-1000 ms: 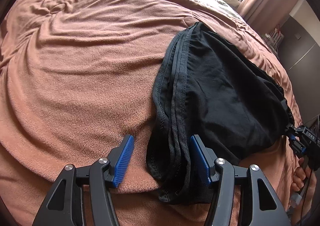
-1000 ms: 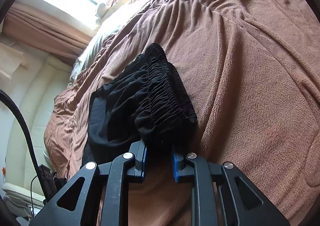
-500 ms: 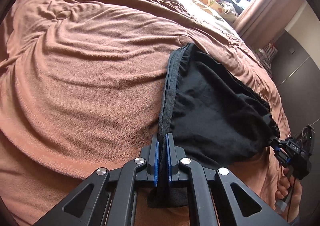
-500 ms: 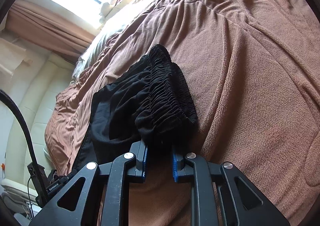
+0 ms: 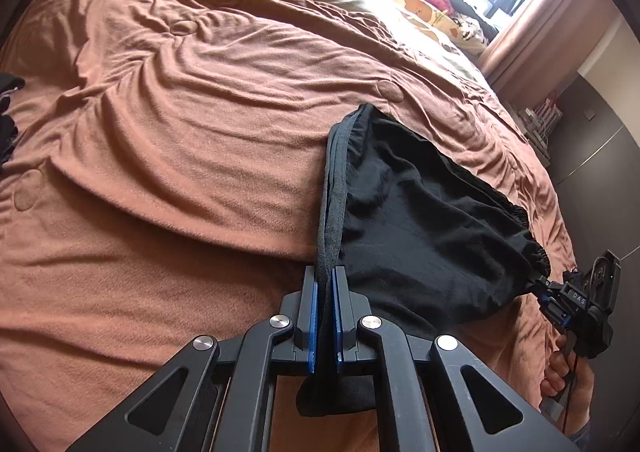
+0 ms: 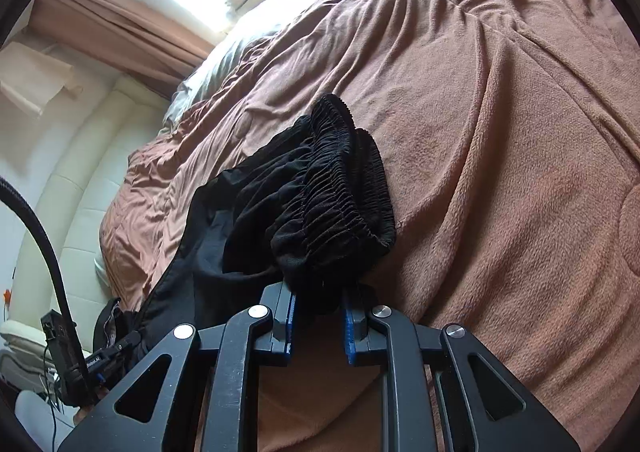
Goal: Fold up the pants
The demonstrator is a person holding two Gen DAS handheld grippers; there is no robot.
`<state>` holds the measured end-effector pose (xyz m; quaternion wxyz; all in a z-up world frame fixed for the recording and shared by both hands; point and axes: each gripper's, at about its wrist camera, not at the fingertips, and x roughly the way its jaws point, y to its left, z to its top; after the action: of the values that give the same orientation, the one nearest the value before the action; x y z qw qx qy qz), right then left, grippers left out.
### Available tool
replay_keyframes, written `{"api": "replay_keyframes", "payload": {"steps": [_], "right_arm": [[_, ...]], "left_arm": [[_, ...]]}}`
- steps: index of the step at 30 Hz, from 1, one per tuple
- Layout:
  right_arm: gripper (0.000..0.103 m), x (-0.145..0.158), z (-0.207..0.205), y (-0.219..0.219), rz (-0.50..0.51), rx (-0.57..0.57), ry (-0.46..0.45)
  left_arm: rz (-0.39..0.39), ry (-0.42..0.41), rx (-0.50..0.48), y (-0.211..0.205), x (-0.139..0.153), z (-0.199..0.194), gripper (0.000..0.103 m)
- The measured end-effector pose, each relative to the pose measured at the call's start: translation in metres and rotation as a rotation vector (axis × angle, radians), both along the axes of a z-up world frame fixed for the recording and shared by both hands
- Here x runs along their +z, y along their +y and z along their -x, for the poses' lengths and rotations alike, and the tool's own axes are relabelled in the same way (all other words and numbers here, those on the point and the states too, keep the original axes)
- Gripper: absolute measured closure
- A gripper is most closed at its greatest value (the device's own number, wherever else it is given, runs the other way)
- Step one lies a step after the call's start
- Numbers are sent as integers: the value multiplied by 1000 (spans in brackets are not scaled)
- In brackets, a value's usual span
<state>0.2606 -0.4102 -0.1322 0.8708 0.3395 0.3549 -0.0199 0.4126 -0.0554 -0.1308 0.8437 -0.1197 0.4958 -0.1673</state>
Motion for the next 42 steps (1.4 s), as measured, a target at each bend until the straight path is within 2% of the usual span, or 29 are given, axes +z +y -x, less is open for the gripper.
{"api": "replay_keyframes", "payload": {"steps": [5, 12, 28, 33, 38, 42], "right_arm": [[88, -3, 10, 18, 23, 50, 35], [88, 5, 16, 36, 77, 139, 36], [88, 4, 35, 58, 120, 234, 34], [88, 3, 36, 65, 138, 236, 40], [88, -2, 33, 67, 156, 229, 72], [83, -9, 29, 66, 138, 230, 125]], "left_arm": [[-3, 10, 39, 16, 7, 30, 96], [-5, -5, 86, 43, 13, 71, 96], [37, 3, 132, 85, 11, 129, 96], [59, 26, 147, 93, 1, 140, 96], [57, 83, 149, 95, -23, 141, 96], [6, 128, 144, 89, -42, 140, 91]]}}
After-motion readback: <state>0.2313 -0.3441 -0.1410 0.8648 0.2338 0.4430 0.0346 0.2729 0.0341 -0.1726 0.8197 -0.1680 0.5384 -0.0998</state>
